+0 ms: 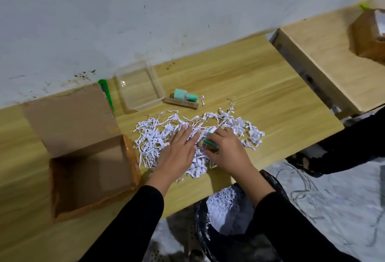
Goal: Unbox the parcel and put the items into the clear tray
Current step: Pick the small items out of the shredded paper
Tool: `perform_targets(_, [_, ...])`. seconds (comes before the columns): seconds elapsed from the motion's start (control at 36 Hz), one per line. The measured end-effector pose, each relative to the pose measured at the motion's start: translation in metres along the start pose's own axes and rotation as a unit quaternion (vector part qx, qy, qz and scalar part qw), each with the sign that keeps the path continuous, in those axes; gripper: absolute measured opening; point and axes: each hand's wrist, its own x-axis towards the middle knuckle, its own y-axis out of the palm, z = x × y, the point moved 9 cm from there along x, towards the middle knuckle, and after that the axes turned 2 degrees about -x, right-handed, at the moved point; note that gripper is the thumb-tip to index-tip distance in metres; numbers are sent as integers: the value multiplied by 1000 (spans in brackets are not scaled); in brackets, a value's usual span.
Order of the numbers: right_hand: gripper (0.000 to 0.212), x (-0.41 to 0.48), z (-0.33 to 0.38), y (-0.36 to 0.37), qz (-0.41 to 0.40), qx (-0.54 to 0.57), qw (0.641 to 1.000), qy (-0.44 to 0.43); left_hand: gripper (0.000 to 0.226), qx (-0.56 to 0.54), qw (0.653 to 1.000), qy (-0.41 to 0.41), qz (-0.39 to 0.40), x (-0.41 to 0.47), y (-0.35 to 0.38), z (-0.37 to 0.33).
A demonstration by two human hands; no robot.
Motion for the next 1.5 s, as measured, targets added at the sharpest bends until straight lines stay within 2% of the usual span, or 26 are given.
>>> perform_targets(0.06, [37, 0, 2, 1, -3, -14, 1000, -3, 49, 4, 1000, -2, 2, 1, 0, 0])
perform_targets(0.14, [30, 1, 1, -1, -9, -8, 1000, -8, 50, 2, 1000, -9, 13, 0, 2, 1])
perform_targets(0.47, [29, -13, -29, -37, -108, 132, 982, 79, 51, -9, 999, -47, 12, 0, 3, 7])
perform_targets(0.58, [29, -14, -35, -55, -144, 205, 961, 114, 52, -7, 999, -50, 17, 0, 6, 6])
perform_targets(0.78, [27, 4, -28, -98, -223, 289, 924, 114, 52, 14, 998, -57, 21, -5, 12, 7])
perform_targets(0.83, [26, 15, -30, -106, -250, 315, 907, 120, 52, 16, 998, -56, 27, -5, 14, 6])
perform_targets(0.89, [29, 68, -20, -86, -247, 383, 881, 130, 52, 13, 995, -99, 11, 2, 5, 47])
perform_targets(0.94, [29, 79, -23, -87, -271, 425, 850, 152, 51, 13, 995, -95, 16, 1, 5, 49])
perform_targets(1.0, [26, 86, -29, -88, -290, 432, 838, 164, 50, 13, 995, -94, 23, -5, 9, 43])
perform_targets(1.17, [22, 110, -35, -63, -215, 296, 920, 138, 51, 2, 997, -74, 17, -8, 12, 26])
perform_targets(1.25, [25, 117, -38, -49, -173, 174, 965, 96, 50, -12, 997, -77, 18, -7, 8, 15])
perform_targets(1.36, [22, 118, -45, -46, -154, 71, 983, 69, 49, -24, 998, -60, 16, -2, 2, 0])
perform_targets(1.5, [22, 118, -51, -33, -137, 37, 987, 69, 47, -14, 999, -33, -7, 0, -5, -4])
